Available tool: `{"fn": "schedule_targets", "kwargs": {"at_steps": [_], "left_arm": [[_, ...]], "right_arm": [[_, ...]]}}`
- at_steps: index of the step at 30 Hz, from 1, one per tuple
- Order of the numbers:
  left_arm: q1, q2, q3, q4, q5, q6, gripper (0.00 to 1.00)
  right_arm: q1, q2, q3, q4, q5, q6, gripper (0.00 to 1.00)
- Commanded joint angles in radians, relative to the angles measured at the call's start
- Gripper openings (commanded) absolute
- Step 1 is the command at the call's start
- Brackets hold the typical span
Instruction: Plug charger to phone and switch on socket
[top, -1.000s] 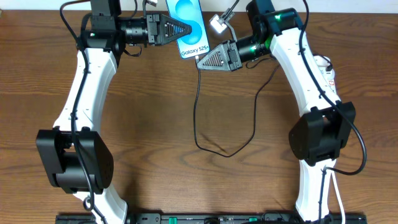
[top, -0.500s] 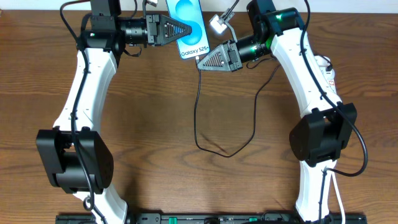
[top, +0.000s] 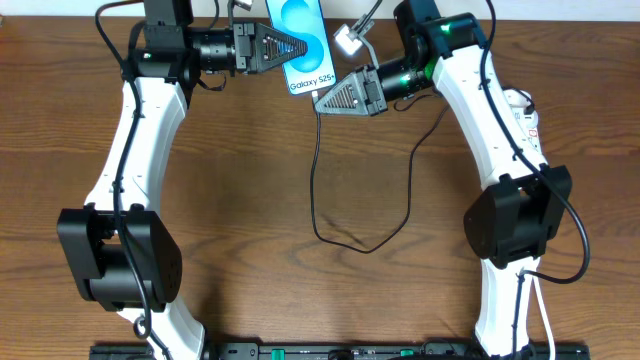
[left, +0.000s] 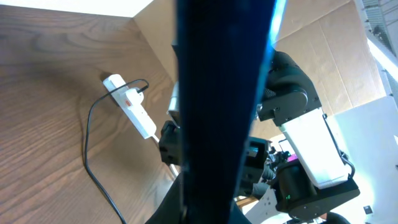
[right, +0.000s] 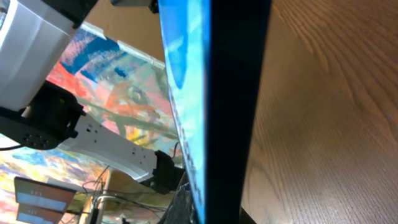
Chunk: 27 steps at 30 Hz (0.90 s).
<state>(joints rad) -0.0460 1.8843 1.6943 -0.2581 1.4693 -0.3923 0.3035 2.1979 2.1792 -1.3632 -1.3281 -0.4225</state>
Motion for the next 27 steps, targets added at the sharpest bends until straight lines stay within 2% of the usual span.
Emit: {"fn": "schedule_targets", "kwargs": {"at_steps": [1,21,27], "left_arm": [[-0.017,-0.019,0.014,-0.002,0.093,0.006,0.07],[-0.017,-0.019,0.014,-0.002,0.09,0.016,0.07],[-0.017,-0.019,0.014,-0.01,0.029,-0.064,0.07]], "right_arm": [[0.032,-0.03,0.013,0.014,-0.027,0.011,0.01],[0.004,-0.03,0.013,0.025,-0.09,0.093,0.01],[-0.015,-0.03,0.013,0.024,-0.093,0.147,0.01]]}}
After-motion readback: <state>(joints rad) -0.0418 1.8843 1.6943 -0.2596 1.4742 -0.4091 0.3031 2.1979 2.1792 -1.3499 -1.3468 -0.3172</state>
